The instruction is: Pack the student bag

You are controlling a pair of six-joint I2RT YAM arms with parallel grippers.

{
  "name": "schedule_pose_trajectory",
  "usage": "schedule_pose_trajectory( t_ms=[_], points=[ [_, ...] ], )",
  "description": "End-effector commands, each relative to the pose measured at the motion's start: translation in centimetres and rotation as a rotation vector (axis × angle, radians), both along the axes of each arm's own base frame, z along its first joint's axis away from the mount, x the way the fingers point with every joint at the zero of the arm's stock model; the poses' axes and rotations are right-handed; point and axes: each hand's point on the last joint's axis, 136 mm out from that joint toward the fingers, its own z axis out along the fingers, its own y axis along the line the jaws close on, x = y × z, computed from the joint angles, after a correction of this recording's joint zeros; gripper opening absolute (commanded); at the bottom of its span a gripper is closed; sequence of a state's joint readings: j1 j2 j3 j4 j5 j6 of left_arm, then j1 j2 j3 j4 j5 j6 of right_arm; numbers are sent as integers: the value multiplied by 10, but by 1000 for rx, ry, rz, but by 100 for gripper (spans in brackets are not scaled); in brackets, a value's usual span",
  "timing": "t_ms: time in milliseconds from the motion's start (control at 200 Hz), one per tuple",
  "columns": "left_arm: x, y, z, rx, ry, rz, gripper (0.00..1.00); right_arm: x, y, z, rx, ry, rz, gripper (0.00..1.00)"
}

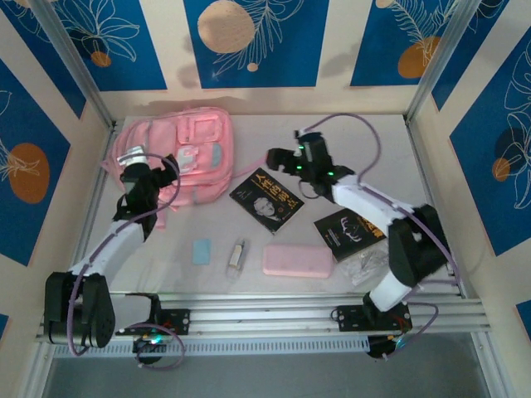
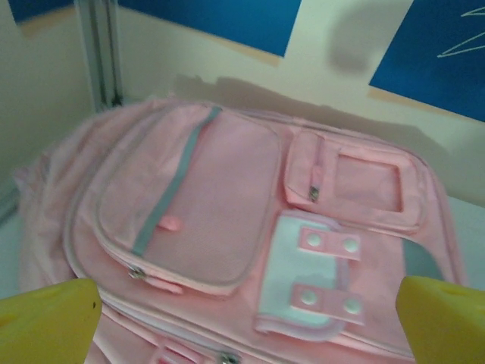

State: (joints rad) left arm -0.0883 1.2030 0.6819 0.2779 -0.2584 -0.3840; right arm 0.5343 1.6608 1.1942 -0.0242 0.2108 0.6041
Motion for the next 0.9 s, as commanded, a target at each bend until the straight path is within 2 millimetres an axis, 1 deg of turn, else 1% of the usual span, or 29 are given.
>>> schedule_pose_trajectory(
  t_ms=[0, 50, 95, 205, 300, 340, 380, 440, 540, 585, 630, 730, 810, 895],
  points=[
    [-18, -25, -48, -198, 226, -51, 100, -16, 64, -21, 107, 177, 119, 89],
    [-25, -32, -59, -250, 272, -70, 100, -14, 85, -29, 139, 211, 143, 89],
    [-31, -37, -68, -286, 309, -83, 100, -11, 103, -35, 174, 234, 170, 86],
    [-48, -43, -90, -329, 378, -97, 100, -2, 137, -50, 251, 259, 213, 82],
    [-59, -47, -102, -341, 434, -113, 100, 8, 155, -65, 259, 281, 215, 81],
    [-62, -49, -105, -348, 445, -122, 100, 13, 159, -73, 261, 301, 206, 81],
    [-64, -52, -107, -360, 449, -134, 100, 18, 162, -81, 263, 321, 195, 78],
    [-66, -53, -109, -364, 455, -141, 100, 26, 167, -90, 275, 339, 184, 72],
    [-66, -55, -111, -368, 452, -149, 100, 38, 177, -95, 329, 346, 196, 54],
    [-66, -54, -113, -370, 452, -146, 100, 44, 179, -93, 356, 351, 203, 43],
    [-66, -54, -115, -372, 453, -143, 100, 49, 181, -89, 379, 353, 214, 27],
    [-65, -53, -122, -376, 454, -129, 100, 57, 177, -67, 403, 307, 222, 0],
    [-61, -50, -127, -369, 454, -108, 100, 60, 170, -43, 406, 254, 234, 0],
    [-51, -47, -123, -369, 427, -90, 100, 60, 159, -22, 395, 204, 239, 0]
  ],
)
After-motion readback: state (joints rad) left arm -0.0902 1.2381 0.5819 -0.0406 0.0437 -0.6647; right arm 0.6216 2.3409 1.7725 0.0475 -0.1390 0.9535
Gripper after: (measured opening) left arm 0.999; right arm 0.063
